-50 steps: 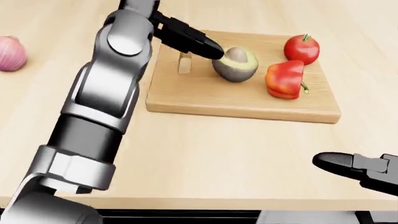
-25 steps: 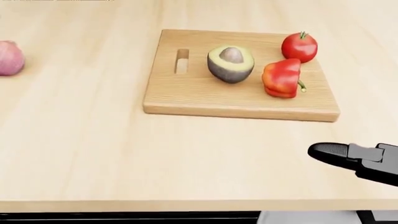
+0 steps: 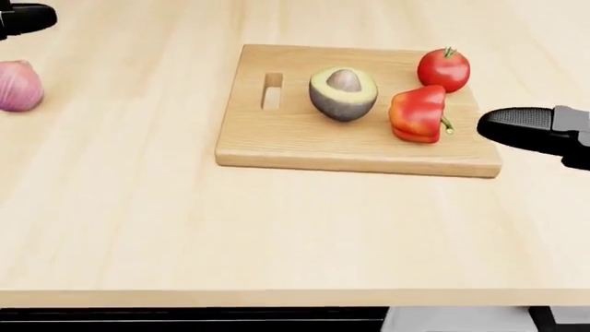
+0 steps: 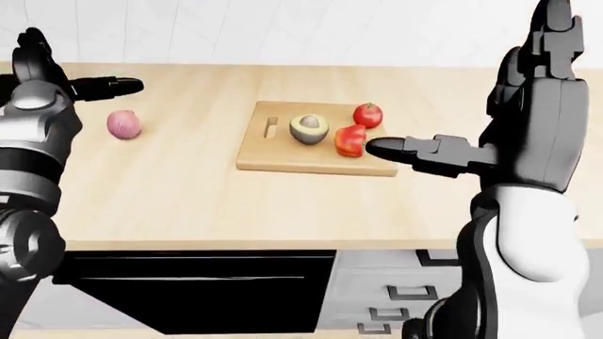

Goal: Place the avocado, onion, tomato and bell pepper on the cutting board.

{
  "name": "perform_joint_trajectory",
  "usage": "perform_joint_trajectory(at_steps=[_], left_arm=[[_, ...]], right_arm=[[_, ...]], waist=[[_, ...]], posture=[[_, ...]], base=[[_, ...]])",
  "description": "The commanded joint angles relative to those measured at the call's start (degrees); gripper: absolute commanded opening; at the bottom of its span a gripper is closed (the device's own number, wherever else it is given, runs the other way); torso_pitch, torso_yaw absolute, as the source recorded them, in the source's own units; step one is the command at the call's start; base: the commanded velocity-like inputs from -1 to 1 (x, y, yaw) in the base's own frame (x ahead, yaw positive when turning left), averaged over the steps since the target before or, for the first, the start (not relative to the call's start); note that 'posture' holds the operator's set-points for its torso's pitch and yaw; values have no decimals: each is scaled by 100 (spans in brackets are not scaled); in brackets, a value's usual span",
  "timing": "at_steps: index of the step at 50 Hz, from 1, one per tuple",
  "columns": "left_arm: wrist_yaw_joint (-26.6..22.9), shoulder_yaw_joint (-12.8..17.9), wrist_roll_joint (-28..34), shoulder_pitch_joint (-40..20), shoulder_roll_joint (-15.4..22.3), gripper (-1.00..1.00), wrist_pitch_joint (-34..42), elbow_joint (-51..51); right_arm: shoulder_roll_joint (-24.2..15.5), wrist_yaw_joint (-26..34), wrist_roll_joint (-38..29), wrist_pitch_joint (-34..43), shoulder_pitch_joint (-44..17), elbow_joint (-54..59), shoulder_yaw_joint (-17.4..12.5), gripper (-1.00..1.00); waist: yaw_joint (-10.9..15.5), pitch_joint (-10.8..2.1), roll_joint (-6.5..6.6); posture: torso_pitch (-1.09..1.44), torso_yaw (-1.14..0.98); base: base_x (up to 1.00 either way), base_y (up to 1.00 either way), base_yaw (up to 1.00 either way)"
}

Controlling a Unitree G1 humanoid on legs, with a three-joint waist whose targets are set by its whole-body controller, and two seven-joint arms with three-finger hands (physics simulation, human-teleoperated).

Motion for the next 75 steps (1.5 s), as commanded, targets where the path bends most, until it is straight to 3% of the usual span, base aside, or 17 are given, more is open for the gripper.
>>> perform_joint_trajectory(at_steps=[1, 10, 26, 45, 67, 75], left_arm=[[-19, 38, -45, -218, 115, 100, -222, -222], [108, 45, -28, 145, 226, 100, -333, -145], [257, 54, -8, 665, 76, 100, -437, -53], [211, 21, 210, 478, 93, 100, -515, 10], [234, 26, 431, 261, 107, 100, -475, 73], [219, 38, 440, 233, 138, 100, -456, 65]], right_arm=[[-92, -105, 27, 33, -271, -92, 18, 100], [-171, -203, 133, 148, -392, -123, 78, 100], [-135, -293, 231, 42, -225, -130, 78, 100], [-120, -330, 311, -58, -105, -112, 22, 100], [-85, -372, 278, -93, -73, -107, 95, 100], [-132, -338, 299, -4, -160, -123, 52, 100]], waist=[[-1, -156, 32], [-4, -136, 72], [-16, -168, 94], [-17, -151, 80], [-9, 360, 107], [6, 484, 112]], posture=[[0, 15], [0, 15], [0, 15], [1, 15], [18, 15], [21, 15]], base=[[0, 0, 0], [0, 0, 0], [0, 0, 0], [0, 0, 0], [0, 0, 0], [0, 0, 0]])
